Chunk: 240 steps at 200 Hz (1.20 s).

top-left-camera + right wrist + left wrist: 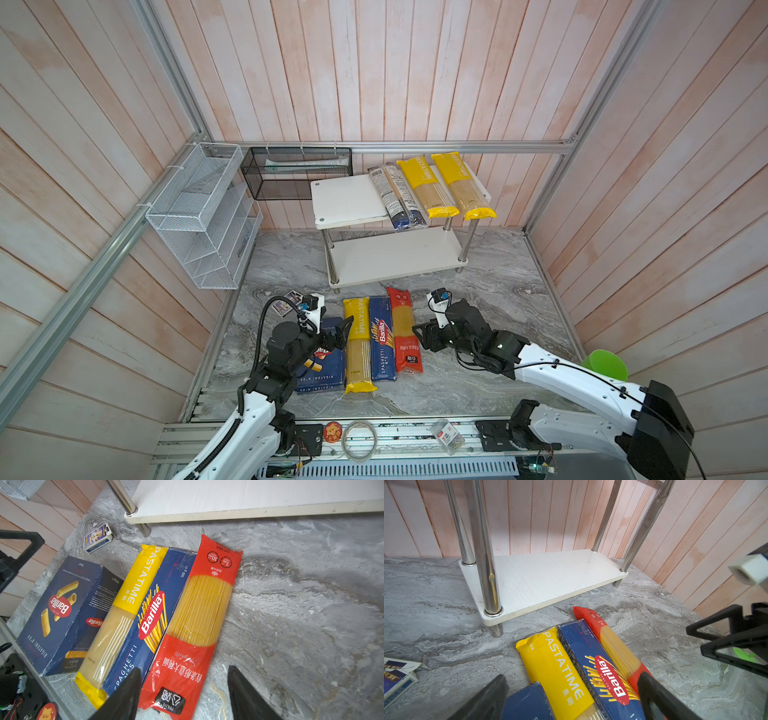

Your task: Place and organize the pasta boxes and bags onto the shelf

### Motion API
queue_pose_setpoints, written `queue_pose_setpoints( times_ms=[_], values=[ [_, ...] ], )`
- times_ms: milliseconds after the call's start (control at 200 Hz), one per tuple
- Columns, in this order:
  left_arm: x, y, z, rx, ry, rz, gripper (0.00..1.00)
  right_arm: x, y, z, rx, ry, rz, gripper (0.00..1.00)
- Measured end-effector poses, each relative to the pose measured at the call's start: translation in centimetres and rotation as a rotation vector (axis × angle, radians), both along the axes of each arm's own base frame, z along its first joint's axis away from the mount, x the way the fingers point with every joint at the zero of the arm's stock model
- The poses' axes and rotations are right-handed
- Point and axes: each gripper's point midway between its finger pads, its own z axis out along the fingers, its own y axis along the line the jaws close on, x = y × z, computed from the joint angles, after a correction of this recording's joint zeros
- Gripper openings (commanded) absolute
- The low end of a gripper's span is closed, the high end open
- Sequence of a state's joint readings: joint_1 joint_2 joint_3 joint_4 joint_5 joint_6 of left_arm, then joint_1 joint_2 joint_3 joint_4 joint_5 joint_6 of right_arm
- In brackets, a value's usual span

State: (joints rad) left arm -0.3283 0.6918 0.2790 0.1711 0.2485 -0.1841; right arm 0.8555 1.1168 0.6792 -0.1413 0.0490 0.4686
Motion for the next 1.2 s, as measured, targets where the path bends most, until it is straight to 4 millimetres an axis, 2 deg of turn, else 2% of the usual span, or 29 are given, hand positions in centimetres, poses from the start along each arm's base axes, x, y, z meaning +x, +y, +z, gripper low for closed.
queue_pose_setpoints(
  times_ms=[180,705,930,1060,1200],
  values=[
    [0.0,0.0,0.0,0.000,0.000,0.000,1.00,0.4,1.3,-0.8,0.035,0.021,-0.003,0.68],
    [0.1,0.0,-0.6,0.007,0.019,0.000,1.00,0.7,2.6,-7.5,-0.053,0.156,0.003,0.73],
    [0.2,-0.1,-1.2,0.013,0.039,0.000,1.00,0.7,2.6,-8.9,-0.086,0.181,0.003,0.74],
    [0.3,-0.1,-1.4,0.016,0.047,0.000,1.00,0.6,2.6,-9.9,-0.106,0.200,0.003,0.79],
    [0.3,-0.1,-1.4,0.016,0.047,0.000,1.00,0.8,3.0,-10.5,-0.119,0.214,0.010,0.80]
  ],
)
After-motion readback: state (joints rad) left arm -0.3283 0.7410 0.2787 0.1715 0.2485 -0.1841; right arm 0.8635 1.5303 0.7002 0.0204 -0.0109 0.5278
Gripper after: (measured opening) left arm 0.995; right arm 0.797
